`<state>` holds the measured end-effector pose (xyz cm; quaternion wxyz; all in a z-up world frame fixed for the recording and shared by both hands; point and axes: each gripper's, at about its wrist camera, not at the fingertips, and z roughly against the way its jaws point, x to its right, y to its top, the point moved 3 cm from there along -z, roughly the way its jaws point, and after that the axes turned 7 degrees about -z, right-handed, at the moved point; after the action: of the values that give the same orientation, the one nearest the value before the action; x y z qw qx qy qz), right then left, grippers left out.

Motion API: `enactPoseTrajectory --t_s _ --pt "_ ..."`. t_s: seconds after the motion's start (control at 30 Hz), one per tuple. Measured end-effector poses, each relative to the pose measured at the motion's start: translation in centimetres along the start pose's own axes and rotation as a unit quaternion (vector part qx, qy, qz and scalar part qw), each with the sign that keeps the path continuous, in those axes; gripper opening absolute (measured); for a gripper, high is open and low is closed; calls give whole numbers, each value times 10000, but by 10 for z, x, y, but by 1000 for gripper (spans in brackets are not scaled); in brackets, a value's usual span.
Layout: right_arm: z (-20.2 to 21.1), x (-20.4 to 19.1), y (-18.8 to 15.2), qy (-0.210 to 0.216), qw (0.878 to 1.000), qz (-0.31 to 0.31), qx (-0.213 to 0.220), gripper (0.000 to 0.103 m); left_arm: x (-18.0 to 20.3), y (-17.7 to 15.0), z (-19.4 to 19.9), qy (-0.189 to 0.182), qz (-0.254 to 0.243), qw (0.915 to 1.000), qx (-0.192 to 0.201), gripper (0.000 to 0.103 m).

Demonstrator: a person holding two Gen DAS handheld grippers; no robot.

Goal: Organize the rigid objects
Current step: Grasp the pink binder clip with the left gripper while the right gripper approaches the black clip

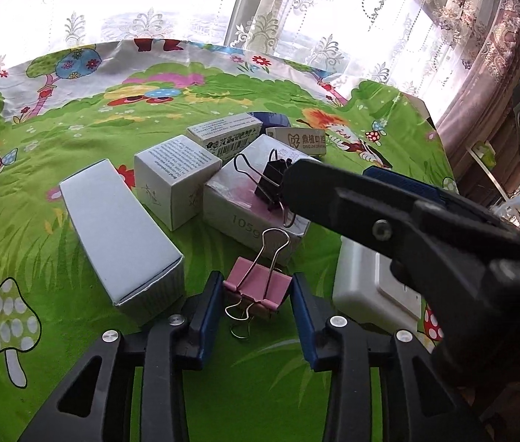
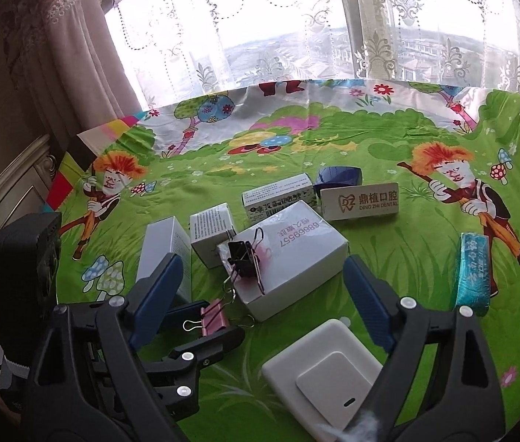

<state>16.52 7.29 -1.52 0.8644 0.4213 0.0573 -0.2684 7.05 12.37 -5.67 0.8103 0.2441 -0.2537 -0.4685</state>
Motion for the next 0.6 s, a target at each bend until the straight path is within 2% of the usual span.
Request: enactPoseTrajectory --t_s 0.13,0.3,0.47,0.53,0.57,0.6 --pt "-12 -2 -2 25 9999 27 -143 77 1 -6 5 -10 37 10000 28 38" --pt "-21 -4 -2 -80 9998 100 -162 58 -1 -11 10 -71 156 9998 71 38" --pt "-26 -10 -2 -91 9996 268 -92 50 -2 -13 13 -110 236 9996 101 38" --pt "-26 -13 -3 -79 9993 348 -73 39 -2 -14 14 -94 255 9996 103 38" --pt "-26 -13 -3 -67 9992 374 -83 28 -2 -14 14 -78 273 9995 104 38" --pt "-26 -13 -4 -66 9992 388 -69 28 -2 -15 15 -59 299 9995 106 38"
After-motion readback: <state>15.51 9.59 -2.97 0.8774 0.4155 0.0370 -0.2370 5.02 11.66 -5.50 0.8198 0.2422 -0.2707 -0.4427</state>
